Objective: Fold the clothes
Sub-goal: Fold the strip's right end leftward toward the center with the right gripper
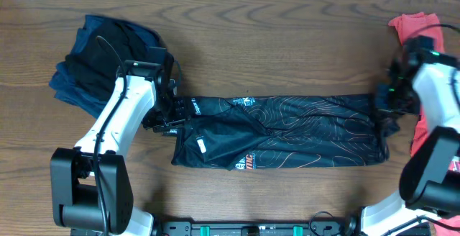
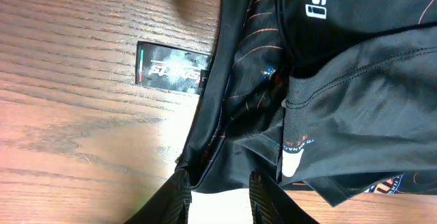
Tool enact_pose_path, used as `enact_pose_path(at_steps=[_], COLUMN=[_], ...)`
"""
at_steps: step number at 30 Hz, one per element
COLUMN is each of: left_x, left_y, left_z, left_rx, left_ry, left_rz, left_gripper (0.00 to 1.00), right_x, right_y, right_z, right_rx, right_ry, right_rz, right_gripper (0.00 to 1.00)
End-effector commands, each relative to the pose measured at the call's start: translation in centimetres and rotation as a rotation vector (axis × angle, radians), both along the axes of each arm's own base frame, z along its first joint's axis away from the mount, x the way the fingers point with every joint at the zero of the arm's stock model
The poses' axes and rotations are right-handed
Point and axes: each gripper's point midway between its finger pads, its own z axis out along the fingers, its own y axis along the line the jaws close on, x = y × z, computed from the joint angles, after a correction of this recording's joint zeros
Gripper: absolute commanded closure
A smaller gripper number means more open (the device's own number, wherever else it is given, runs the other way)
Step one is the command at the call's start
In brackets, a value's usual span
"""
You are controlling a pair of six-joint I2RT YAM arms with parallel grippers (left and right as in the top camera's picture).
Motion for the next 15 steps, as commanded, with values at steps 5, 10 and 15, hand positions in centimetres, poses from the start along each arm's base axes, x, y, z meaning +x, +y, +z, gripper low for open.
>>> enact_pose_path(at_steps=[5,10,15], left_x=[0.4,0.4,0.4], left_y=[-0.2,-0.2,-0.2], left_z=[0.5,0.5,0.5], left_rx=[-0.009,-0.009,-0.009], left_ry=[-0.02,-0.02,-0.019], left_rz=[0.005,0.005,0.005], left_gripper=[0.69,0.69,0.69], right_x=[0.5,-0.1,-0.6], right_y=[7.9,13.1,17.5], right_z=[1.1,1.1,1.0], right_rx=[0.011,0.01,0.01], right_ry=[0.001,0.016,-0.004], right_rz=[0.13,0.245,0.308], right_gripper=[0.99,0.99,0.99])
